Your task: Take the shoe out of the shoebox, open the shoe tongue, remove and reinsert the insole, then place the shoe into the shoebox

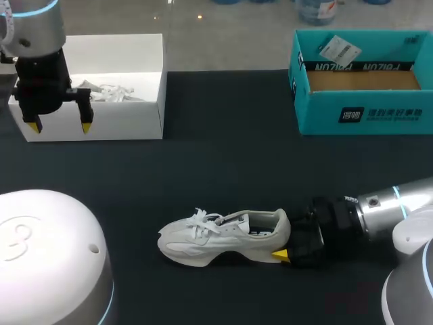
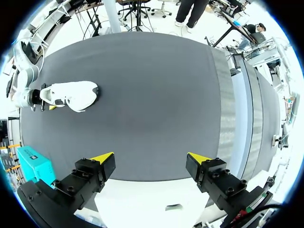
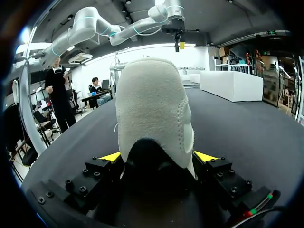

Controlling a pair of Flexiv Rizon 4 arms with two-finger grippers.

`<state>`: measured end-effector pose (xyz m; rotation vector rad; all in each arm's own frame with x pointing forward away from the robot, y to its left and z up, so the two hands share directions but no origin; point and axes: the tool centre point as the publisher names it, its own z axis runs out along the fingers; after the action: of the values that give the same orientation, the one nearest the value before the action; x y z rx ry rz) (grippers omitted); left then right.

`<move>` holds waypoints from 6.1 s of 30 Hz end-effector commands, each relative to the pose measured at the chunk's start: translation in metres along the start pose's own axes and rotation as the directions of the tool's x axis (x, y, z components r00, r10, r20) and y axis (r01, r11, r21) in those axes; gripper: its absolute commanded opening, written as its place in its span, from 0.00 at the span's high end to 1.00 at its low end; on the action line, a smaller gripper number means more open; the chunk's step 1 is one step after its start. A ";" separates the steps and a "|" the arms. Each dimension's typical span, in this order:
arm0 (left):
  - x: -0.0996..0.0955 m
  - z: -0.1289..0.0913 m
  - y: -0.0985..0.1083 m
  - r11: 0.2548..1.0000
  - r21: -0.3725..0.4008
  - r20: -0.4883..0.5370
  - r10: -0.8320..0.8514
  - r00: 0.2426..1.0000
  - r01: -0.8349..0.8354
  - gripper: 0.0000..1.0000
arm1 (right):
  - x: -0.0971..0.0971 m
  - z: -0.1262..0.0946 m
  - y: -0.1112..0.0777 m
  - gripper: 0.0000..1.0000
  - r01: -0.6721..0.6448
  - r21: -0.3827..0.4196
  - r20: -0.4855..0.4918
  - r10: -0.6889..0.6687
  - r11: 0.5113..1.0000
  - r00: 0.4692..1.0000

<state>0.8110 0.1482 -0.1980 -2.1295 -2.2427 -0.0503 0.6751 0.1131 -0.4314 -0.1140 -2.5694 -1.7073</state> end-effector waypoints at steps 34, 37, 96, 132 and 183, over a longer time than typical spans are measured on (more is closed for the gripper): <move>-0.101 0.013 -0.109 0.589 -0.003 0.076 -0.805 0.588 0.808 0.00 | 0.002 0.002 -0.002 1.00 0.000 0.003 0.002 0.000 1.000 1.000; -0.107 0.013 -0.118 0.591 -0.019 0.084 -0.803 0.590 0.807 0.00 | 0.002 0.002 -0.002 1.00 0.000 0.003 0.002 0.000 1.000 1.000; -0.216 0.027 -0.189 -0.607 -0.083 0.008 -0.793 -0.609 0.790 0.00 | 0.002 0.002 -0.002 1.00 0.000 0.003 0.002 0.000 1.000 1.000; -0.217 0.040 -0.172 -0.985 -0.041 -0.074 -0.162 -0.984 0.165 0.00 | 0.002 0.002 -0.002 1.00 0.000 0.003 0.002 0.000 1.000 1.000; -0.335 0.089 -0.183 -0.997 0.063 0.049 -0.047 -0.998 0.050 0.00 | 0.002 0.002 -0.002 1.00 0.000 0.003 0.002 0.000 1.000 1.000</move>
<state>0.6418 -0.1688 -0.2925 2.2744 -2.2771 0.0017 0.6750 0.1136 -0.4316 -0.1130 -2.5687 -1.7090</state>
